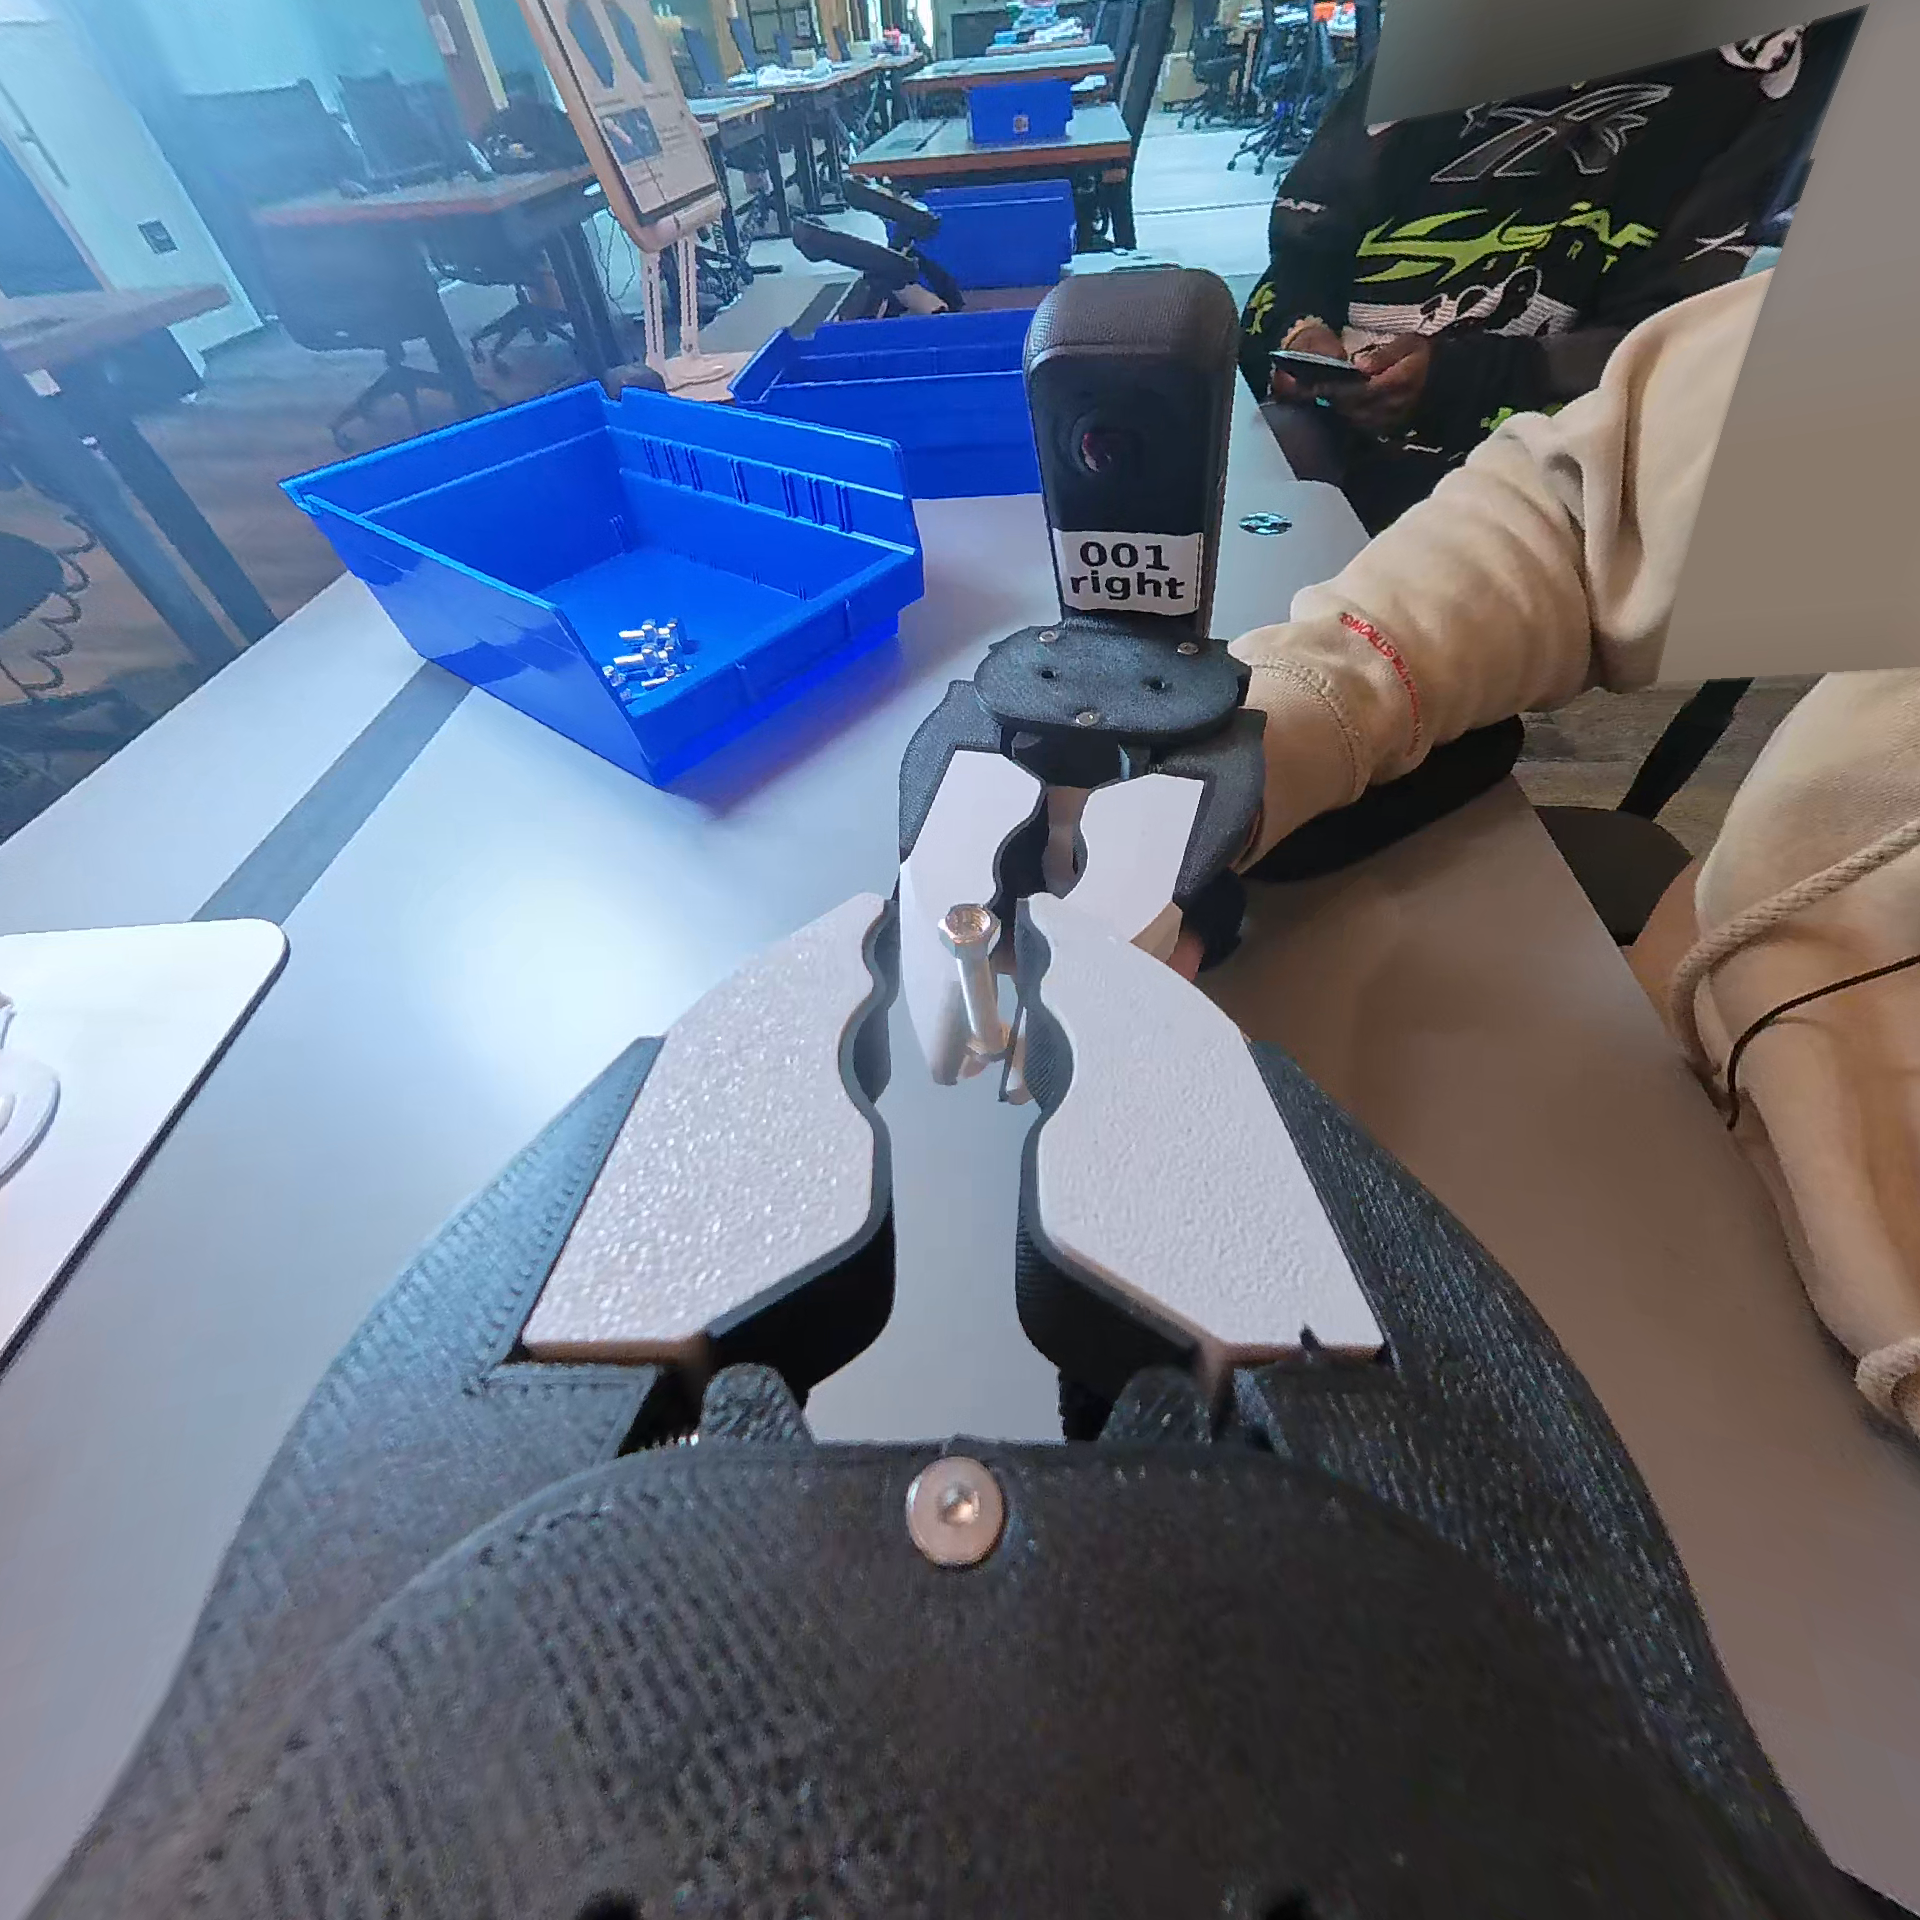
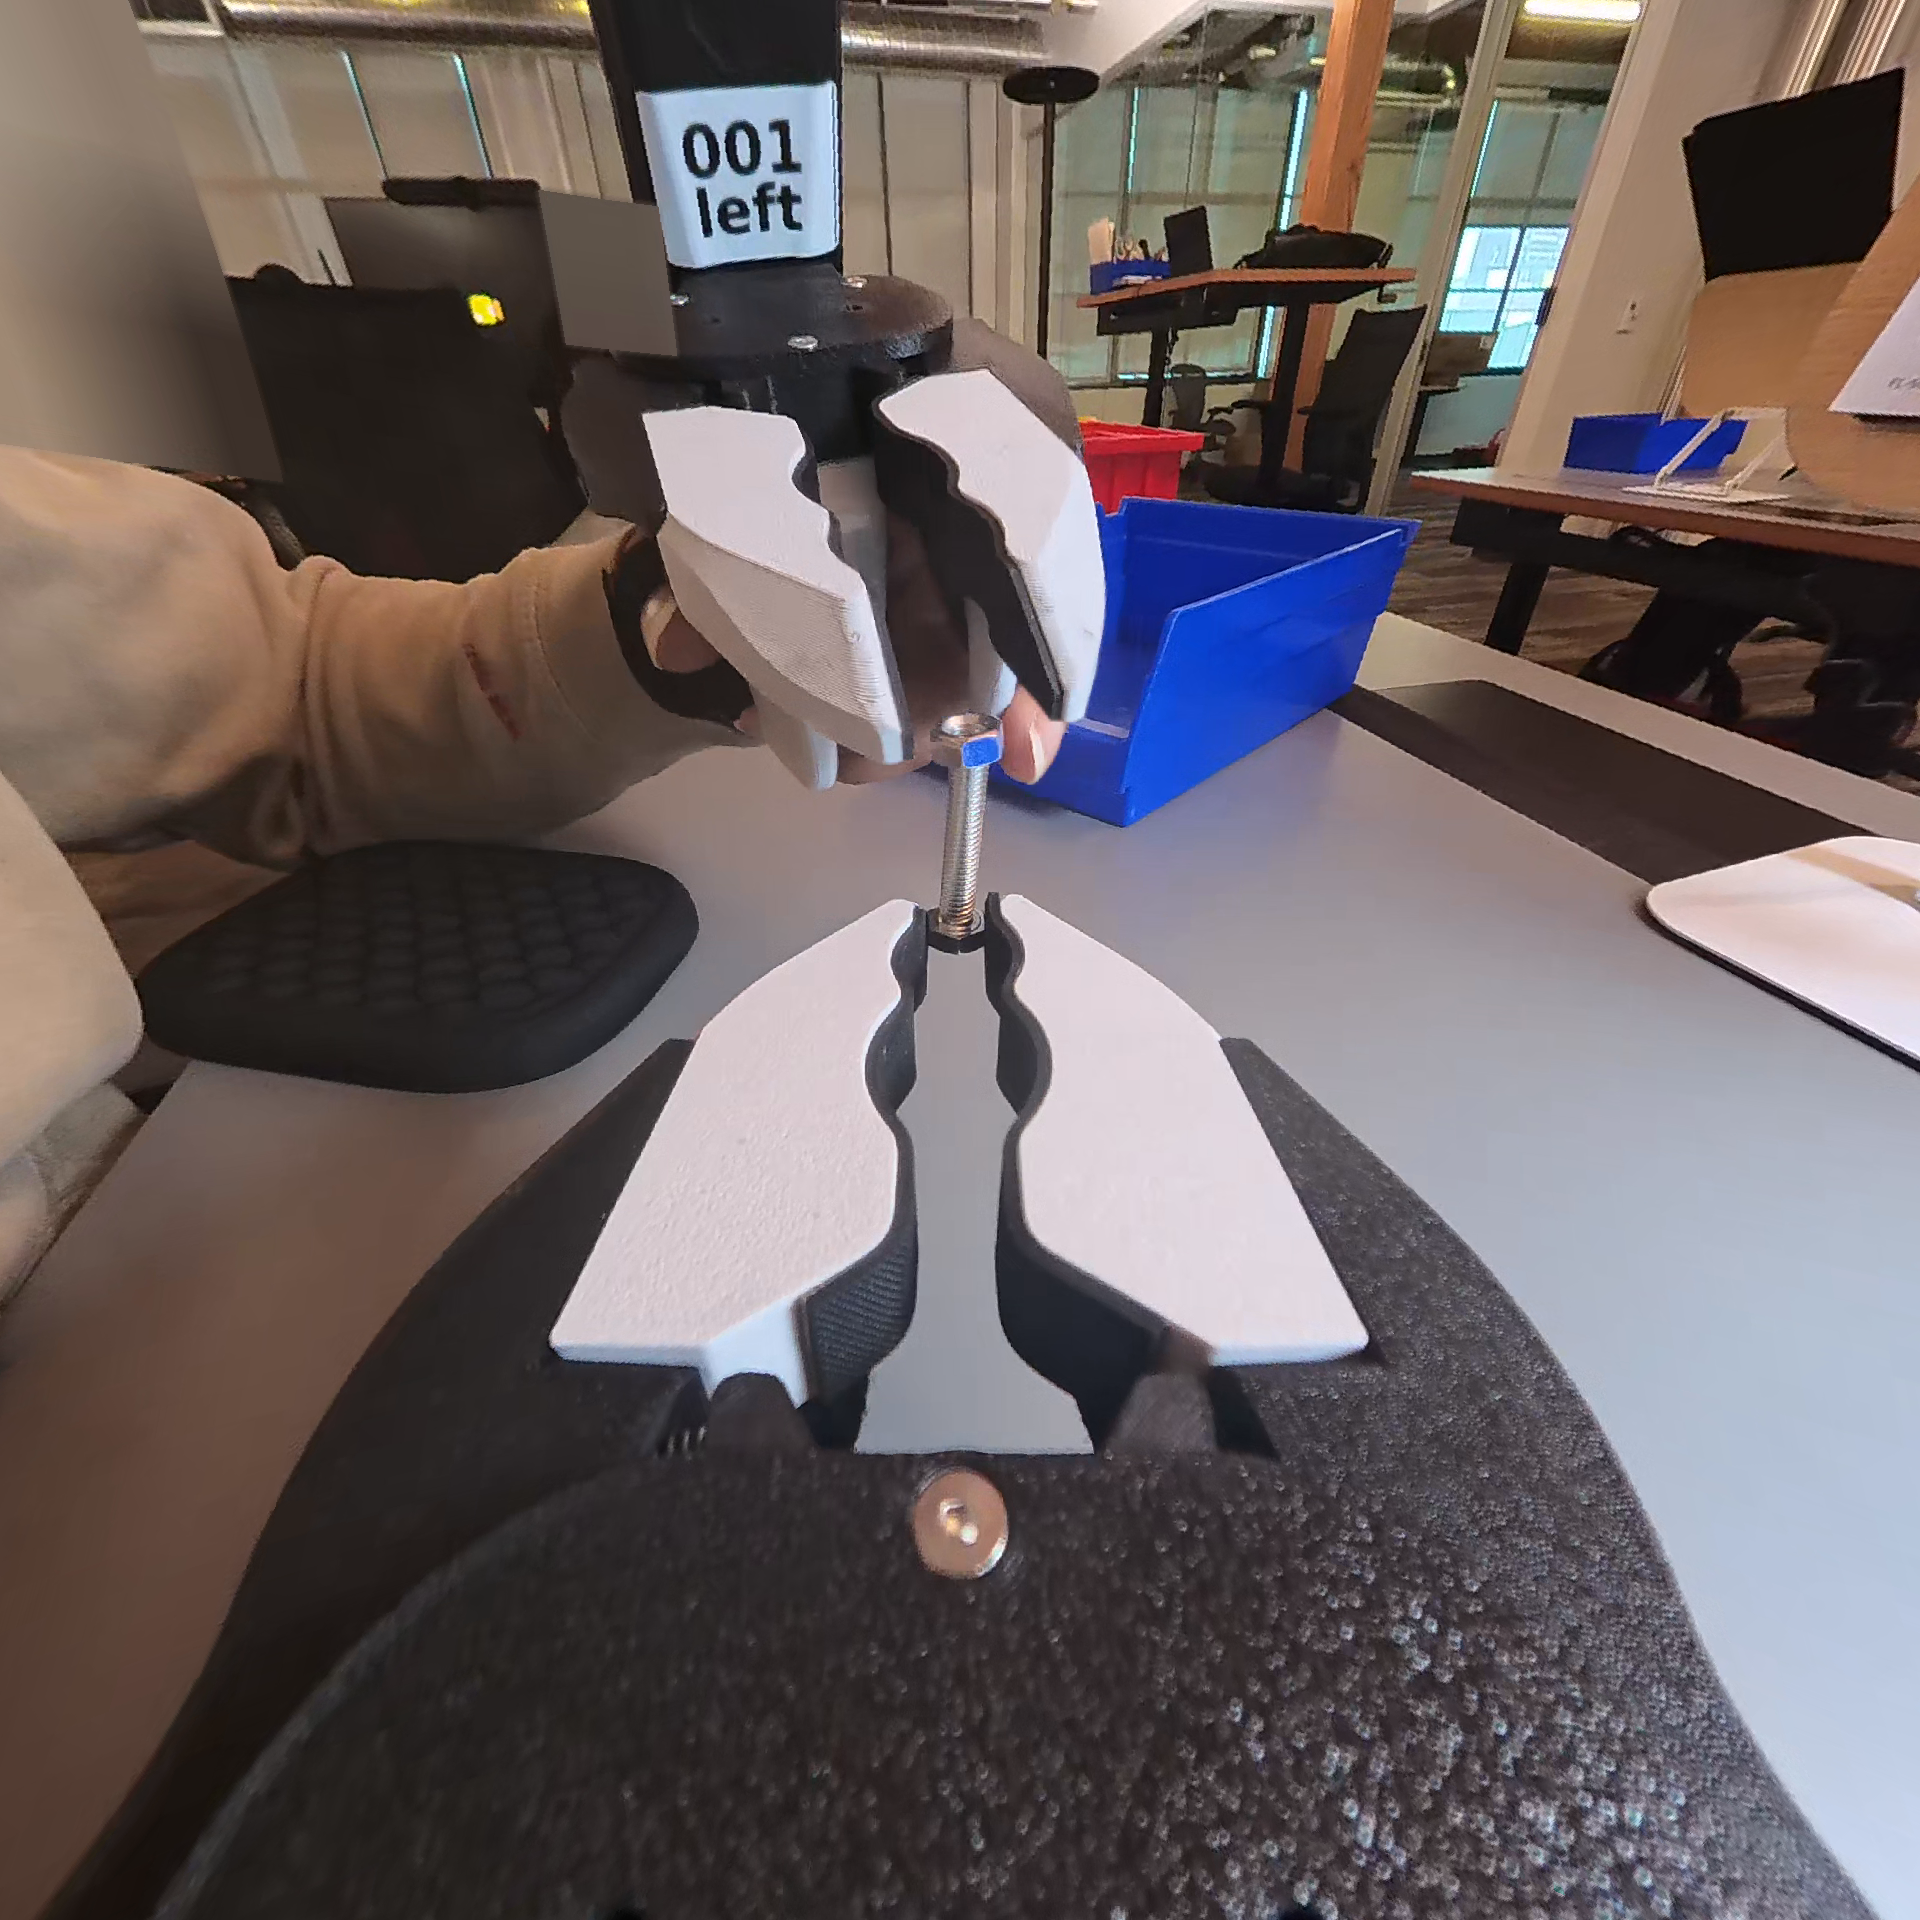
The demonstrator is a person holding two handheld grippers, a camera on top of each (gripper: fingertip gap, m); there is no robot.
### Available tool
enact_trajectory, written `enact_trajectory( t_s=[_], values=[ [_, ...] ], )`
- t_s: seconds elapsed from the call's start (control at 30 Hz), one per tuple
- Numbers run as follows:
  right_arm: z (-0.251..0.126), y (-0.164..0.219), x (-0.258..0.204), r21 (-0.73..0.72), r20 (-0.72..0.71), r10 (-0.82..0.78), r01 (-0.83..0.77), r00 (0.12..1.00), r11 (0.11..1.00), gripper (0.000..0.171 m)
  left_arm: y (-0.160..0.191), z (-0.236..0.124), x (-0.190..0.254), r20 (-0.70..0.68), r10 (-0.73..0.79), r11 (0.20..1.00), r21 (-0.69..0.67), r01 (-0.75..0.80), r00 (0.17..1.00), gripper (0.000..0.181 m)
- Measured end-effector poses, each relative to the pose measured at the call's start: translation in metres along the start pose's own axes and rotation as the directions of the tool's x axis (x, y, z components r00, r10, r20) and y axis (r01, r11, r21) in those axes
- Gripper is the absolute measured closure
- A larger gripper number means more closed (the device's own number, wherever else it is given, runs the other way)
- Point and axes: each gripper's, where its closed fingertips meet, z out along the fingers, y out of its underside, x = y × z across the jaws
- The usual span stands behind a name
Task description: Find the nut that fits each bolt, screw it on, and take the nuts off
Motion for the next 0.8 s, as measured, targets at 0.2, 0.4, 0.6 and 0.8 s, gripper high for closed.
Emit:
enact_trajectory(
  t_s=[0.2,0.4,0.6,0.8],
  values=[
    [-0.0003,-0.0009,-0.0008,0.005,0.004,-0.003,0.003,1.000,1.000,0.161,0.0006,0.0000,0.0002,0.002,0.005,1.000,-0.005,-0.005,1.000,0.163],
    [-0.0015,-0.0035,-0.0013,0.021,0.007,-0.010,0.010,1.000,1.000,0.161,-0.0014,-0.0016,0.0005,0.001,0.009,1.000,0.000,-0.009,1.000,0.164],
    [-0.0034,-0.0081,-0.0018,0.048,0.011,-0.014,0.013,1.000,0.999,0.161,-0.0042,-0.0040,0.0007,0.002,0.013,1.000,0.007,-0.013,1.000,0.164],
    [-0.0040,-0.0081,-0.0011,0.048,0.008,-0.015,0.014,1.000,0.999,0.161,-0.0049,-0.0038,0.0025,-0.008,0.012,1.000,0.013,-0.012,1.000,0.164]
  ],
)
